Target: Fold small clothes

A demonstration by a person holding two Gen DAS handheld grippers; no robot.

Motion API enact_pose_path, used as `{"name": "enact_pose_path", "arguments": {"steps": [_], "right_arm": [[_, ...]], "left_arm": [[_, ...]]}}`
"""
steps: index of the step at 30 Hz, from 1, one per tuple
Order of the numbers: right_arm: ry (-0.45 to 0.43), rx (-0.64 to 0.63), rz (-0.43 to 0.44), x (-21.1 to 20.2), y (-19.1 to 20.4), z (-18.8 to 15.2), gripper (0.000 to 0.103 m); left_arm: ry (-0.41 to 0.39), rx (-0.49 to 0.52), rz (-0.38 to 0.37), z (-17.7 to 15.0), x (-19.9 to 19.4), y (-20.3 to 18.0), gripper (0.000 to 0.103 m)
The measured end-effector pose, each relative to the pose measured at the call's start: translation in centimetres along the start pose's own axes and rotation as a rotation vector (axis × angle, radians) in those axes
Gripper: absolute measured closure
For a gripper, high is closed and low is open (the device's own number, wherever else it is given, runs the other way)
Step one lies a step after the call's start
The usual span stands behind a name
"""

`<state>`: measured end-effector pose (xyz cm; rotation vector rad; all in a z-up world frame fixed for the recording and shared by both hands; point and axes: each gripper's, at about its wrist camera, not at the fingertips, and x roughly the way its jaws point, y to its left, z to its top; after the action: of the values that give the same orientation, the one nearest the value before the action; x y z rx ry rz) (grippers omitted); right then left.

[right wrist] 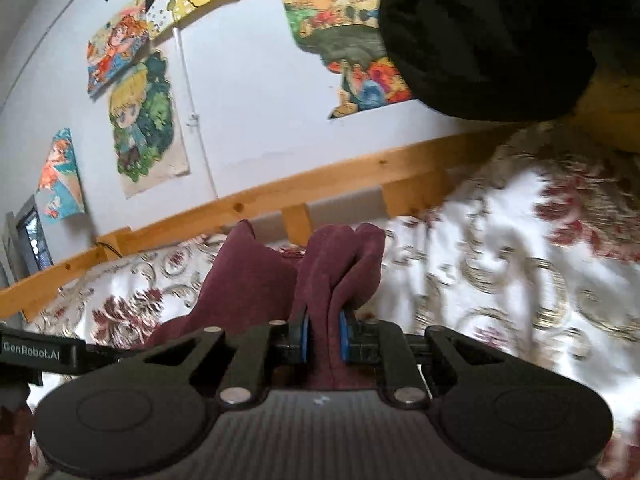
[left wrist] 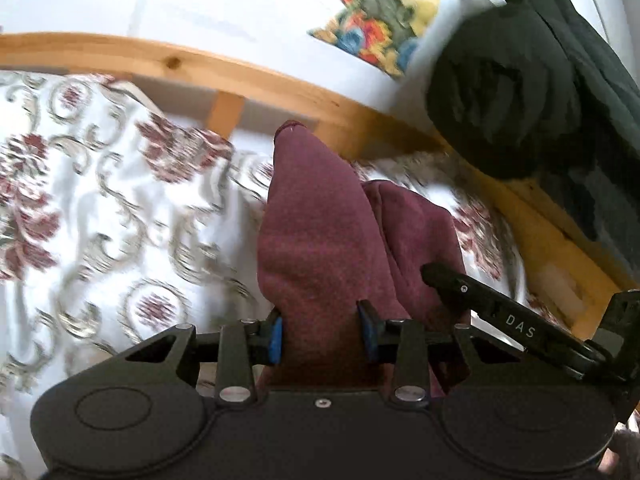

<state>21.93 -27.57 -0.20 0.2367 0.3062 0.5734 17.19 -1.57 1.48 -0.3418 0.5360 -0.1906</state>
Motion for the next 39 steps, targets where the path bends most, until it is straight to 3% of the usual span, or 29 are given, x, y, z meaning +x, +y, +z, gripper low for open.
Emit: {"name": "enact_pose_path", "arguments": {"steps": [8, 11, 13, 16, 18, 22, 23, 24, 26, 30, 31, 32, 33, 35, 36, 39], "right_arm": [[0.047, -0.003, 0.082, 5.6, 3.3, -1.0, 0.087], [0.103, -0.007, 0.068, 7.3, 3.5, -2.6, 0.087], [0.146, 0.015, 0.055, 7.9, 2.9, -3.6, 0.085], [0.169, 0.034, 0.048, 7.5, 1.6, -4.3, 0.074], [0.181, 0.037, 0.037, 6.9, 0.6, -4.4, 0.055], [0.21, 0.09, 0.045, 5.7, -0.5, -4.4, 0.046], [0.218, 0.09, 0.049, 5.4, -0.4, -4.3, 0.037], [0.227, 0.083, 0.061, 4.8, -0.1, -4.3, 0.028], [0.237, 0.053, 0.088, 3.7, 0.7, -4.3, 0.019], [0.264, -0.054, 0.11, 1.5, 3.3, -4.9, 0.018], [0.277, -0.077, 0.106, 1.3, 4.0, -5.1, 0.02], [0.29, -0.104, 0.097, 1.1, 4.6, -5.4, 0.034], [0.297, -0.139, 0.083, 0.8, 5.3, -5.8, 0.062], [0.318, -0.196, 0.058, 0.8, 6.3, -6.5, 0.084], [0.316, -0.206, 0.059, 0.9, 6.6, -6.6, 0.09], [0.299, -0.251, -0.006, 1.6, 6.8, -6.6, 0.092]], "left_arm": [[-0.025, -0.044, 0.134, 0.2, -0.9, 4.6, 0.064], [0.028, -0.097, 0.165, -0.5, 0.0, 6.5, 0.064], [0.083, -0.2, 0.174, -1.1, 0.7, 8.1, 0.061], [0.092, -0.331, 0.166, -1.5, 0.8, 9.8, 0.056], [0.1, -0.348, 0.173, -1.4, 0.8, 10.1, 0.052], [0.108, -0.369, 0.184, -1.7, 0.0, 10.2, 0.027], [0.111, -0.391, 0.188, -1.9, -0.3, 10.3, 0.02], [0.113, -0.411, 0.191, -2.1, -0.6, 10.5, 0.018], [0.106, -0.438, 0.185, -2.7, -1.5, 10.7, 0.016], [0.098, -0.402, 0.183, -3.7, -3.1, 10.2, 0.01], [0.099, -0.387, 0.177, -3.9, -3.4, 10.0, 0.009], [0.101, -0.368, 0.165, -4.3, -3.8, 9.7, 0.008], [0.104, -0.353, 0.156, -4.6, -4.1, 9.5, 0.008], [0.115, -0.315, 0.147, -5.2, -4.5, 9.1, 0.006], [0.126, -0.298, 0.149, -5.4, -4.6, 8.9, 0.006], [0.166, -0.287, 0.162, -6.2, -4.5, 8.9, 0.006]]}}
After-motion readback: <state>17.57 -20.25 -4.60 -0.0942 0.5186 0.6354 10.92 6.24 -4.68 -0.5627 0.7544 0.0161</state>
